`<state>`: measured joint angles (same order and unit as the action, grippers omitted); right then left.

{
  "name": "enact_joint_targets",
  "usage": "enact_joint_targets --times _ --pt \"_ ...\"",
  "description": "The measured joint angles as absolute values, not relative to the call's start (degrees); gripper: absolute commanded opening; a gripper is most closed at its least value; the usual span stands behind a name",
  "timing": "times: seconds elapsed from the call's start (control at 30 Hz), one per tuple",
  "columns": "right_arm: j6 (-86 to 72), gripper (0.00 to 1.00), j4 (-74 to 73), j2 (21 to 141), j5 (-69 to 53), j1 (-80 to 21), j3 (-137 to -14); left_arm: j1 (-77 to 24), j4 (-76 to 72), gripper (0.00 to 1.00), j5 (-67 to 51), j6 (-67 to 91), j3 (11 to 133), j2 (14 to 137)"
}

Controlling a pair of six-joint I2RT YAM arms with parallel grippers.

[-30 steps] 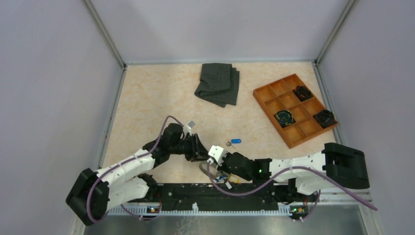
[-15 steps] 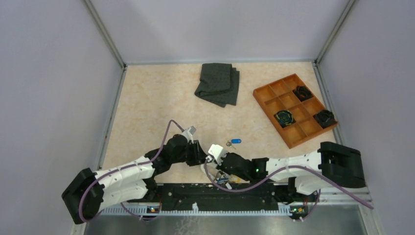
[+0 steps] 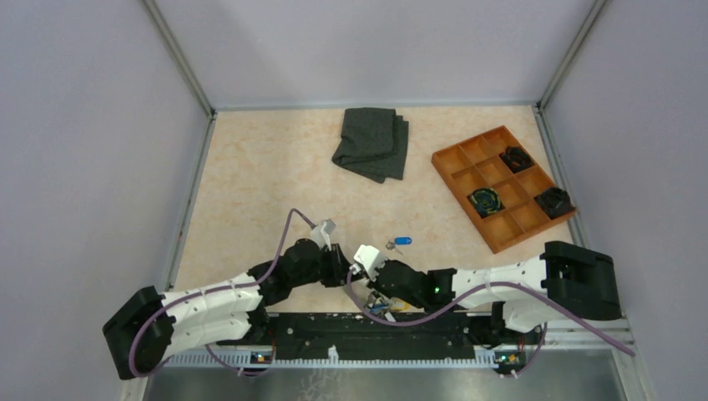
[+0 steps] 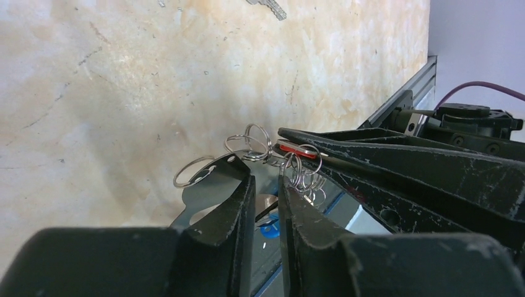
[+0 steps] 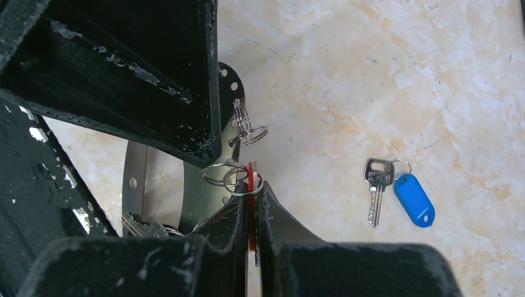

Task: Remove the keys from the keyring
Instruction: Remove the key from the keyring.

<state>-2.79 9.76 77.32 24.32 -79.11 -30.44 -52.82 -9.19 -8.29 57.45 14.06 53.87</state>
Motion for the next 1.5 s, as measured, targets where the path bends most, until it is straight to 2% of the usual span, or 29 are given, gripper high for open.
enact_joint_targets --times 0.53,1.03,1.5 --pt "-3.5 0.00 9.8 77.5 24.4 -79.1 -30.4 -58.9 -13.4 0.28 -1.6 54.1 10.2 49.4" --pt "-4.1 0.00 8.9 77.5 25.6 -79.1 -30.4 -61.3 -19.0 0.27 1.4 52.5 10.1 54.9" --pt "-4.4 0.00 9.0 78.4 25.8 -79.1 -30.5 -61.6 -19.3 0.27 2.5 52.2 10.1 53.6"
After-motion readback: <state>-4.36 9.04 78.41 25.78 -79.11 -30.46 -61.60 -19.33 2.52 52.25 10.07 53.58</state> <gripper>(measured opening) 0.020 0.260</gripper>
